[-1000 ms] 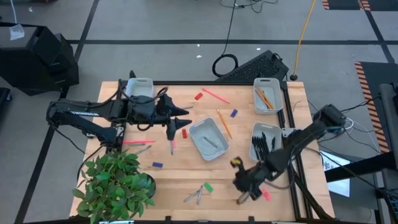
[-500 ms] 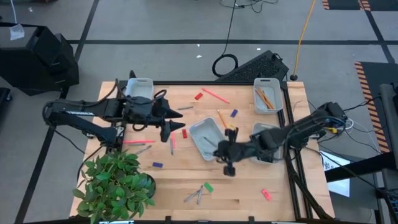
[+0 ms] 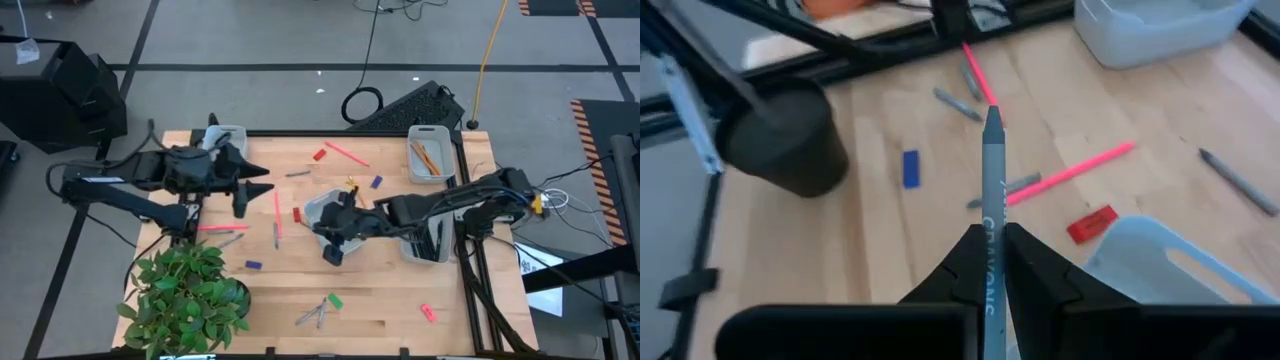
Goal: Sort crayons/erasers/pens/pencils in bins
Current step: Put the gray crayon into the bottom left gray bin
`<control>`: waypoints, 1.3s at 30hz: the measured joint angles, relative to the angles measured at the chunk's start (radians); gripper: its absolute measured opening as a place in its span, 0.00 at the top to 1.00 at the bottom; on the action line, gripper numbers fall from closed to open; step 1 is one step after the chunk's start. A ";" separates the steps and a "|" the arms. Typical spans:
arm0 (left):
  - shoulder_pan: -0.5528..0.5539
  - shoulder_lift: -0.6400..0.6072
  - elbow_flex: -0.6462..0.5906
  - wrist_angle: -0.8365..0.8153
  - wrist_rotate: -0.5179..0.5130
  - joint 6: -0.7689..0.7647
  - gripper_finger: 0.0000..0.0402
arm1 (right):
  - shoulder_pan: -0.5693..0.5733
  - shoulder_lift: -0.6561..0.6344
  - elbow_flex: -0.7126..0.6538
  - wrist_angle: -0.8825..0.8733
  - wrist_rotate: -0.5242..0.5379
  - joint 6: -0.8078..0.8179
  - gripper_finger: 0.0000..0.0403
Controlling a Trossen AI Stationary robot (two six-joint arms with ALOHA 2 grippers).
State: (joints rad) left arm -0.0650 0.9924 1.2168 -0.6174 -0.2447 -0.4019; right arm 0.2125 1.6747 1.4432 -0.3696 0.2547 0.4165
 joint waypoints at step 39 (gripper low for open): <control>-0.003 0.065 -0.149 -0.146 0.006 -0.244 0.44 | -0.088 0.113 -0.326 0.066 -0.050 0.372 0.78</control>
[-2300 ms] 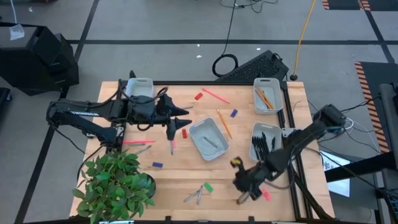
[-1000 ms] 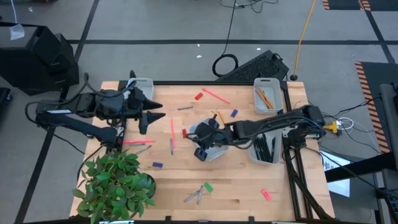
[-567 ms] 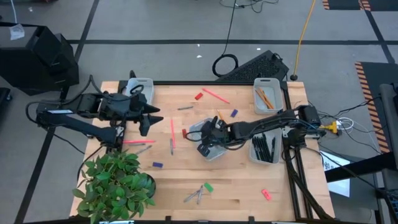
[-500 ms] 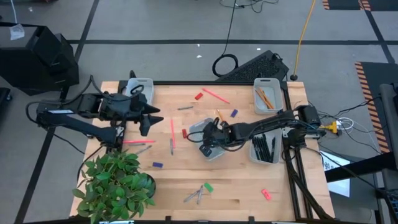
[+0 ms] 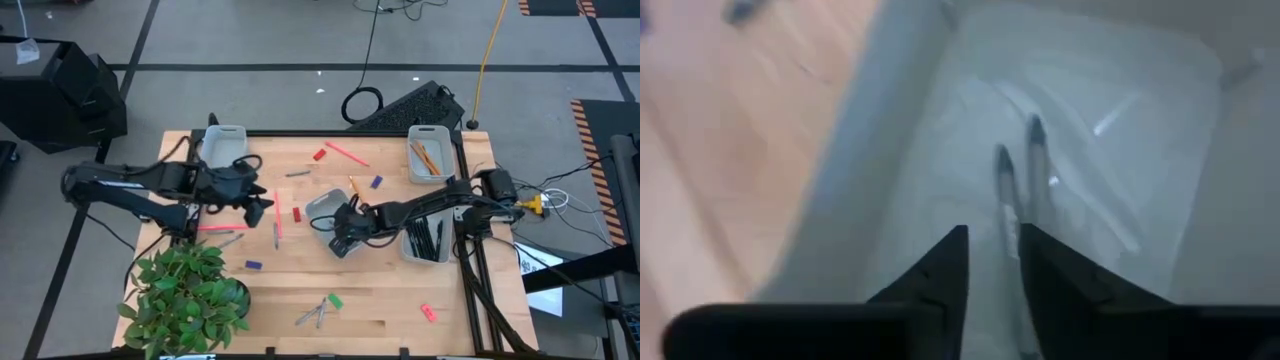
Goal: Sort crayons/erasers/pens/pencils in bins
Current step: Put the gray crayon into the bottom left gray bin
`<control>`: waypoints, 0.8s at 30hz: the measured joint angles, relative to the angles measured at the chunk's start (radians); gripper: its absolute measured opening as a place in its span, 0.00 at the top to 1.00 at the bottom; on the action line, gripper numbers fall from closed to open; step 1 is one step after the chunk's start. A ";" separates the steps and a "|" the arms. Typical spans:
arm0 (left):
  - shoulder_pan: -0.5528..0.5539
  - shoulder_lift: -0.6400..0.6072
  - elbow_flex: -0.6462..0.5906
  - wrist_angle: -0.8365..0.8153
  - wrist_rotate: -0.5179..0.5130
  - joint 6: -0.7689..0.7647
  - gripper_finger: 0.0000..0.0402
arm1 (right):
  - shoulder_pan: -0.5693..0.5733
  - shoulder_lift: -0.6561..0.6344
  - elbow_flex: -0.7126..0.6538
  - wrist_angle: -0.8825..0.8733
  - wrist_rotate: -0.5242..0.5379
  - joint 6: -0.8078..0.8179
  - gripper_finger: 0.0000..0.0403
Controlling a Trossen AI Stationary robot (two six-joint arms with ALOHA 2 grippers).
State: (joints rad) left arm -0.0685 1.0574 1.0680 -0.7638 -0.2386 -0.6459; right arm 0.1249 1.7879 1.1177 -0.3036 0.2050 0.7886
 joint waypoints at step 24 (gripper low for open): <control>-0.071 0.304 -0.059 -0.148 0.052 -0.468 0.44 | 0.097 -0.545 -0.127 0.246 0.266 -0.309 0.81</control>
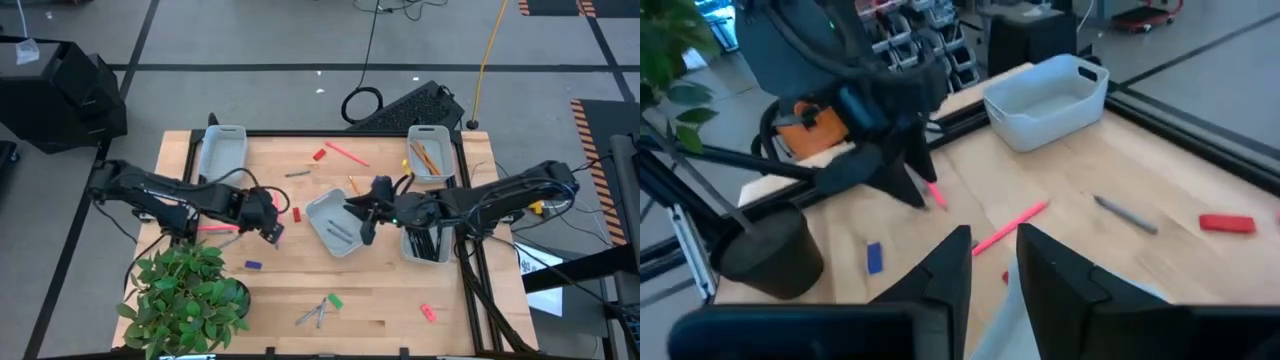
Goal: Sort crayons/erasers/pens/pencils in bins
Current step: Put the gray crayon into the bottom left gray bin
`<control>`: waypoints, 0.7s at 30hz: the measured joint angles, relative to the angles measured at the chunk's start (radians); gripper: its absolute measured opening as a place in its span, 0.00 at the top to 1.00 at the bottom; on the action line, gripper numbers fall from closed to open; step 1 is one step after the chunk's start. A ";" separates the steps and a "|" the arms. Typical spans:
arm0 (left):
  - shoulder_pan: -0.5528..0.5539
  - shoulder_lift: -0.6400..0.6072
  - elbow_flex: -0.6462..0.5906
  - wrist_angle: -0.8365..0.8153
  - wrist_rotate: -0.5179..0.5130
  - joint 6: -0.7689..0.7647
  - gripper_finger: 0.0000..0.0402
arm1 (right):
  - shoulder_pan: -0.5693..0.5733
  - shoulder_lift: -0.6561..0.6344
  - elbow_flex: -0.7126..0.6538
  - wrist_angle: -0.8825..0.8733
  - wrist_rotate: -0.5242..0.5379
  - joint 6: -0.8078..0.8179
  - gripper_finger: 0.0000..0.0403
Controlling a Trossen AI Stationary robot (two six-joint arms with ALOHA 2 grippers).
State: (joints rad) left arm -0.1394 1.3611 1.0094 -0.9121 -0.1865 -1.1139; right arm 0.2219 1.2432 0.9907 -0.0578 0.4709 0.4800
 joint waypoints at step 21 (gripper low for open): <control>-0.034 0.082 0.001 -0.007 0.085 -0.346 0.44 | 0.035 -0.284 -0.197 -0.014 -0.003 -0.155 0.81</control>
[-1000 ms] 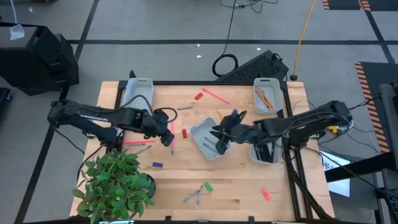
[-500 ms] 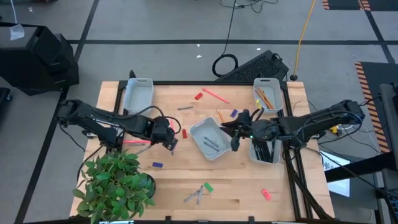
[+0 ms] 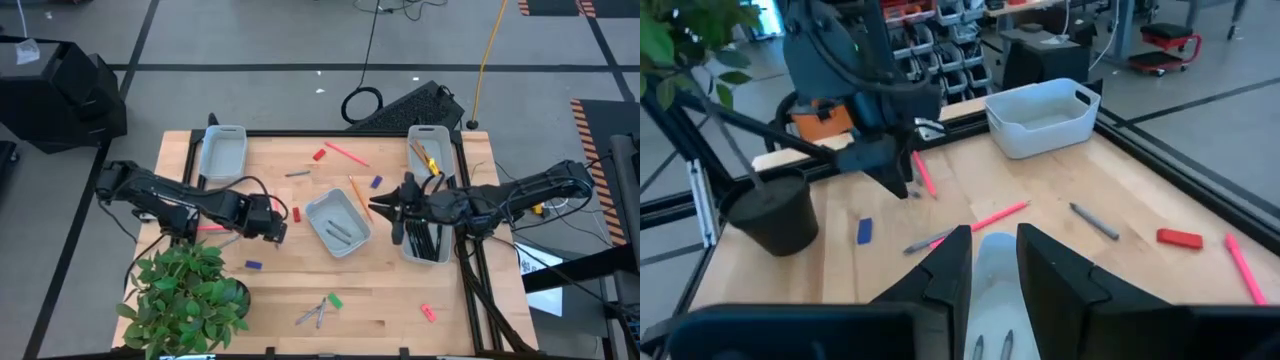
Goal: Sort crayons/erasers/pens/pencils in bins
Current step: Put the gray crayon into the bottom left gray bin
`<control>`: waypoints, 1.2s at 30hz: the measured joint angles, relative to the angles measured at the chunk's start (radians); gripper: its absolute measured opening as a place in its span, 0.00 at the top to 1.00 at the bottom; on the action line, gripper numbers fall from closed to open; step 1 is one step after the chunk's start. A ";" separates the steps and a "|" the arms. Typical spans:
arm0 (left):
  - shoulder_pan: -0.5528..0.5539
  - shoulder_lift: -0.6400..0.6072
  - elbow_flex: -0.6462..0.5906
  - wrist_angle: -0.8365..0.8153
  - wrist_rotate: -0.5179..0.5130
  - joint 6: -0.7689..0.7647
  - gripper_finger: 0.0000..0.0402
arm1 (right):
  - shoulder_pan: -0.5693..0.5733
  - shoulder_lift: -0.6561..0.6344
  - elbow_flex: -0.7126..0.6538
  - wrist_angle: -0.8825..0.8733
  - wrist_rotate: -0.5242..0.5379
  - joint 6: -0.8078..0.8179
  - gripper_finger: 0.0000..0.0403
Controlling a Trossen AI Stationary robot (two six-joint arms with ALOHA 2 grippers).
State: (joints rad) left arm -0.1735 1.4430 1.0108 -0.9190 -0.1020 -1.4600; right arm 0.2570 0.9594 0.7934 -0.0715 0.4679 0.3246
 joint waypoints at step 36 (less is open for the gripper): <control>0.030 0.337 0.003 0.101 0.119 -0.278 0.94 | 0.024 -0.006 -0.045 0.136 -0.022 -0.060 0.81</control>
State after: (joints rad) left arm -0.1432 1.7796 1.0142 -0.8177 0.0166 -1.7382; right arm 0.2813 0.9535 0.7483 0.0640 0.4462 0.2642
